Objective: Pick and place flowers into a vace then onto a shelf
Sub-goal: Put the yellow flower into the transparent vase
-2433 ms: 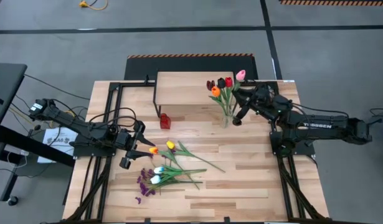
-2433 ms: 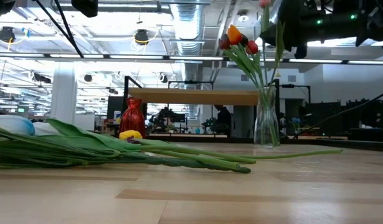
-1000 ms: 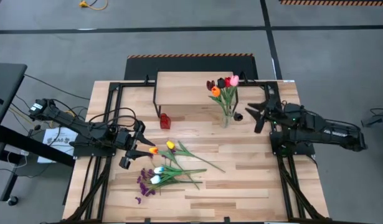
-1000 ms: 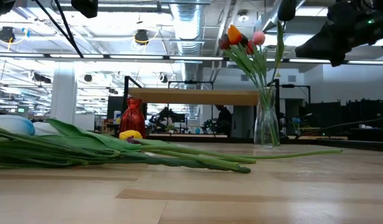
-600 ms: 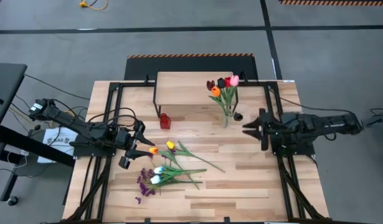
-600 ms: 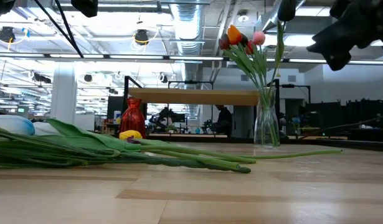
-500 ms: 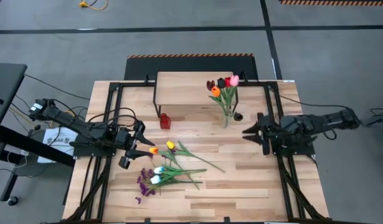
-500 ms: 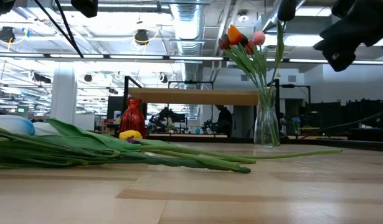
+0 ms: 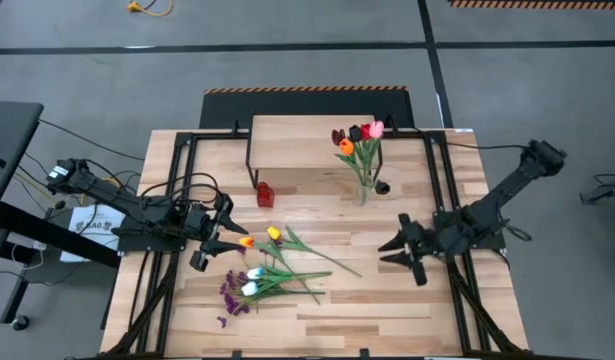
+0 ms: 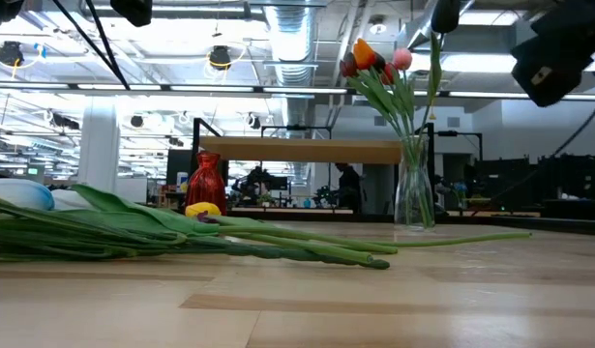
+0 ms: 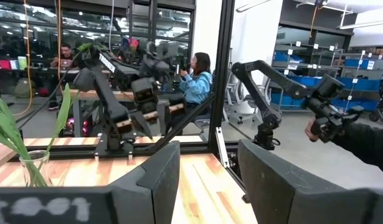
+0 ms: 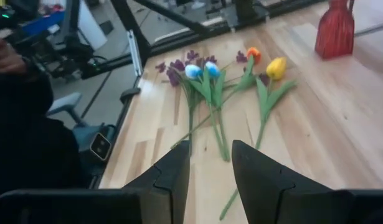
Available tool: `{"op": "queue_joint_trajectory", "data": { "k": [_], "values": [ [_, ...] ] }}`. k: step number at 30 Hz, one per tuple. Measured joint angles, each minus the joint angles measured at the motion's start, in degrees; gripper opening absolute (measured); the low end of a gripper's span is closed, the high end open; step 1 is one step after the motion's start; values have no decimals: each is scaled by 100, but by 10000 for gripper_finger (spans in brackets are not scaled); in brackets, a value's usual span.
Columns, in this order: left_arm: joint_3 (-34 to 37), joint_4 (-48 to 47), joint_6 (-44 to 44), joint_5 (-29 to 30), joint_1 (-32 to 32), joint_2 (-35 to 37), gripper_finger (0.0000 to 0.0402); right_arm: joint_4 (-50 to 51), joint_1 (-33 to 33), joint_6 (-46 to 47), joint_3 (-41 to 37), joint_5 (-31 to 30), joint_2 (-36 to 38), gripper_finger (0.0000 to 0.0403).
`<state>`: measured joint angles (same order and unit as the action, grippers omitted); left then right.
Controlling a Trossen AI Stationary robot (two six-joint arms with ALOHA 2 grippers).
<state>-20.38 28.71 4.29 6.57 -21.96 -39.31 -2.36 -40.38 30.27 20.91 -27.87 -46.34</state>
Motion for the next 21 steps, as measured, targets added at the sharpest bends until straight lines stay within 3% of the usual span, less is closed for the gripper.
{"op": "queue_joint_trajectory", "data": {
  "k": [7,12,21],
  "values": [
    [0,58,9,-16,-103,0,152,-1218,-562,407,0,-1043,-1533,113],
    [0,81,9,-14,-299,0,152,-2204,-609,430,77,-1393,-2662,113],
    [0,76,2,1,-538,0,152,-2346,-398,373,1242,-1880,-4458,113]
  ]
}}
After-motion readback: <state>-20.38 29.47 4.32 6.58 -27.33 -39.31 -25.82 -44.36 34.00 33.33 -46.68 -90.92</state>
